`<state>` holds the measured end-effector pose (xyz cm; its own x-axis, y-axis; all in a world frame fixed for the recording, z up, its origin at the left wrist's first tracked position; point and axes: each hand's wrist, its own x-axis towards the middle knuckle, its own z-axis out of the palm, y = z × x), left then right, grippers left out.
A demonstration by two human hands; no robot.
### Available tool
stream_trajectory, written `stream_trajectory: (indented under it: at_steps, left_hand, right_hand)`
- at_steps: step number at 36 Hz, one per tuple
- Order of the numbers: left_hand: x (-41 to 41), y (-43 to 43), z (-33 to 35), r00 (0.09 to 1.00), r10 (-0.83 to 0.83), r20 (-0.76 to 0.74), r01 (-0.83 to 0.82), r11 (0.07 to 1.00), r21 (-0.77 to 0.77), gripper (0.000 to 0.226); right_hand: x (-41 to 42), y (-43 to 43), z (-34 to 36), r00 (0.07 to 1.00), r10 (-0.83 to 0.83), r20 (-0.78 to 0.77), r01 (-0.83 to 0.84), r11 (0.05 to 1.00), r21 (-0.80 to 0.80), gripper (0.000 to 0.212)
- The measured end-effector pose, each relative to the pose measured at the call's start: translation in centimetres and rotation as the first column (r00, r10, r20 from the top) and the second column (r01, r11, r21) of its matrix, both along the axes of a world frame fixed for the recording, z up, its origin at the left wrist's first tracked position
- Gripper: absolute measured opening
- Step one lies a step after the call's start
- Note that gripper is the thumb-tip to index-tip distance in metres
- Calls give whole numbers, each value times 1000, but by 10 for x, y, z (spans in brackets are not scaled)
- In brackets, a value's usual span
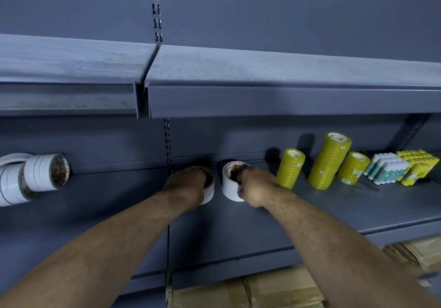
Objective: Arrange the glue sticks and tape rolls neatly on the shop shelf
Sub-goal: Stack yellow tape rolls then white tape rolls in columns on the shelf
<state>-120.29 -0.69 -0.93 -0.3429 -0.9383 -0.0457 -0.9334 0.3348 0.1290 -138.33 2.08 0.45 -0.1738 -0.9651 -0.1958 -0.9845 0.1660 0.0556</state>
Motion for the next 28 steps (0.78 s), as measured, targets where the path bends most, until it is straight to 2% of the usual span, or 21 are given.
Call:
stream_trajectory:
  at_steps: [9, 20, 25, 28]
  left_hand:
    - [-2, 0, -1, 1000, -15, 24, 15, 1000, 24, 36]
    - [-1, -2, -2, 997, -38, 62, 36, 999, 22, 43]
    - [-1, -2, -2, 997, -42, 72, 40, 999, 25, 48]
    - [-2, -2, -1, 996, -40, 75, 39, 999, 24, 41]
  right_hand:
    - [-3, -3, -4, 999, -15, 43, 16, 1000, -14, 44]
    - [-5, 0, -8, 997, 67, 43, -63, 994, -87, 30]
    - [-6, 2, -4, 993, 65, 97, -57, 995, -81, 34]
    - [-7, 5, -2, 986, 72, 148, -55, 992, -113, 34]
